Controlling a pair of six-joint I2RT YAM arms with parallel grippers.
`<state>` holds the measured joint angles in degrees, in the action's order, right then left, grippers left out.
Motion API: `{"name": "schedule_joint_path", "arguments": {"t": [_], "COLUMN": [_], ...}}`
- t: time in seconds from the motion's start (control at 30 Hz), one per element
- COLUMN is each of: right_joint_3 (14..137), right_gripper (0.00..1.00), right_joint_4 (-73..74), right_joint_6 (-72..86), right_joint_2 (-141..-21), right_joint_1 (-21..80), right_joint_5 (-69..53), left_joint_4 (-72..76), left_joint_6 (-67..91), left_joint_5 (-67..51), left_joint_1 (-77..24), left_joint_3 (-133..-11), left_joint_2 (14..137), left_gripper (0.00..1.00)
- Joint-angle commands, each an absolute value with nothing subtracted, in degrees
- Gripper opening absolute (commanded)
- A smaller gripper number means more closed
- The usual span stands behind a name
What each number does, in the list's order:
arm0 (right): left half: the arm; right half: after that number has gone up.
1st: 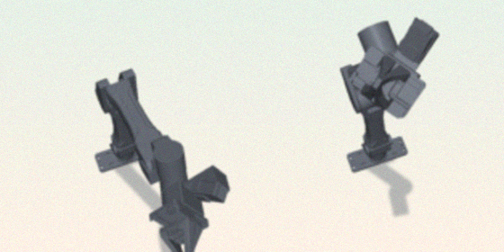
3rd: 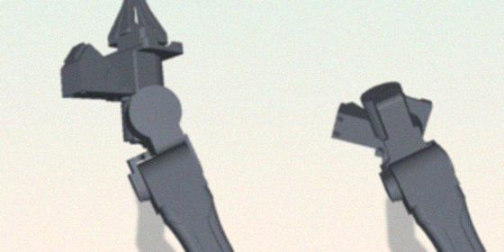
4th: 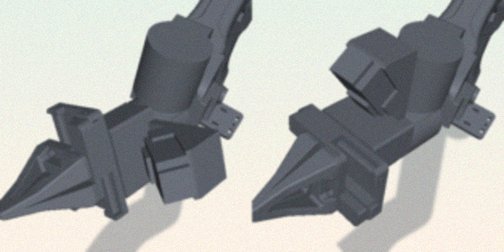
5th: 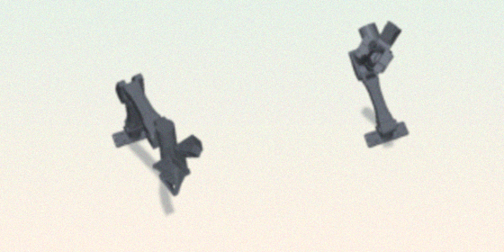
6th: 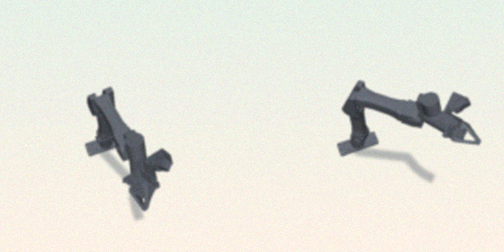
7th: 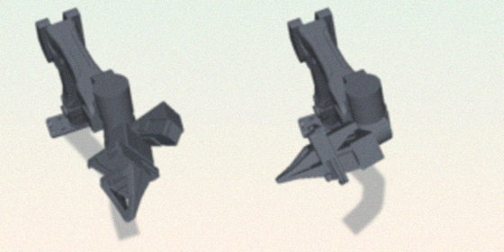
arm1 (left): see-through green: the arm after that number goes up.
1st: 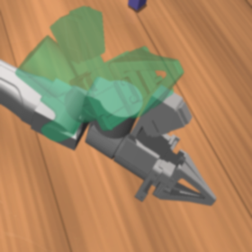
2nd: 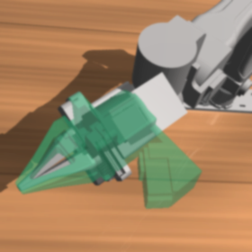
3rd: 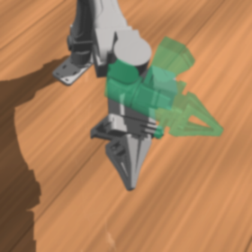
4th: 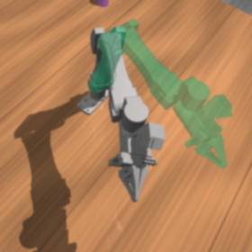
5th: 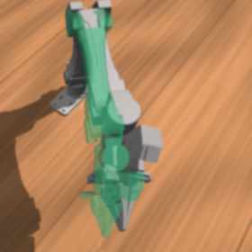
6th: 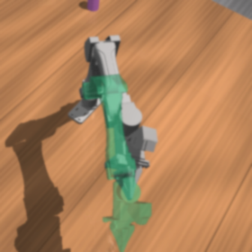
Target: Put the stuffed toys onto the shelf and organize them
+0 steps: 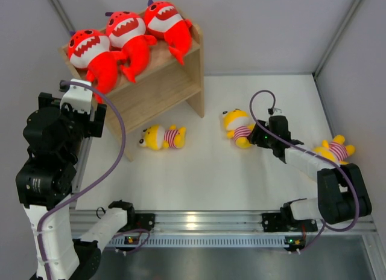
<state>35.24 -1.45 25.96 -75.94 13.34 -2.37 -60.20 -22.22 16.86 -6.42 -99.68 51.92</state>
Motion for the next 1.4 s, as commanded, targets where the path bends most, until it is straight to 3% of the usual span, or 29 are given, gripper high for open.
{"name": "schedule_joint_path", "arguments": {"t": [0.0,0.03,0.17,0.33,0.53,0.67,0.87,1.07,1.37], "right_joint_3": [35.9,35.9,35.5,41.2,52.3,59.9,66.3,67.7,73.8], "right_gripper": [0.46,0.32,0.01,0.00,0.00,0.00,0.00,0.00,0.00], "right_joint_4": [-9.2,-9.6,-8.6,-0.2,8.8,16.7,17.0,2.3,-15.1], "right_joint_6": [28.4,29.1,27.8,12.2,7.7,6.7,8.0,20.7,30.3], "right_joint_2": [-79.0,-79.4,-77.1,-60.1,-50.9,-52.3,-56.1,-63.4,-80.6], "right_joint_1": [13.8,13.9,13.8,19.4,23.7,25.0,31.1,31.6,32.6], "right_joint_5": [-4.7,-5.8,-5.5,1.1,-8.7,-14.7,-18.8,-23.5,-18.5], "left_joint_4": [-59.3,-59.3,-59.3,-59.3,-59.3,-59.3,-59.2,-59.2,-59.2], "left_joint_6": [-22.0,-22.0,-22.2,-22.0,-21.9,-22.0,-21.8,-21.8,-21.8], "left_joint_5": [16.3,16.3,16.8,16.6,16.1,16.3,16.3,19.3,19.9], "left_joint_1": [-6.4,-6.4,-6.2,-6.1,-5.4,-5.2,-5.0,-4.0,-2.6], "left_joint_3": [-100.0,-100.2,-100.3,-100.1,-100.6,-101.4,-101.7,-101.4,-101.3], "left_joint_2": [52.2,52.2,52.3,52.5,52.6,52.6,52.8,52.4,52.5], "left_gripper": [0.99,0.99,0.99,0.99,0.99,0.99,0.99,0.99,0.99]}}
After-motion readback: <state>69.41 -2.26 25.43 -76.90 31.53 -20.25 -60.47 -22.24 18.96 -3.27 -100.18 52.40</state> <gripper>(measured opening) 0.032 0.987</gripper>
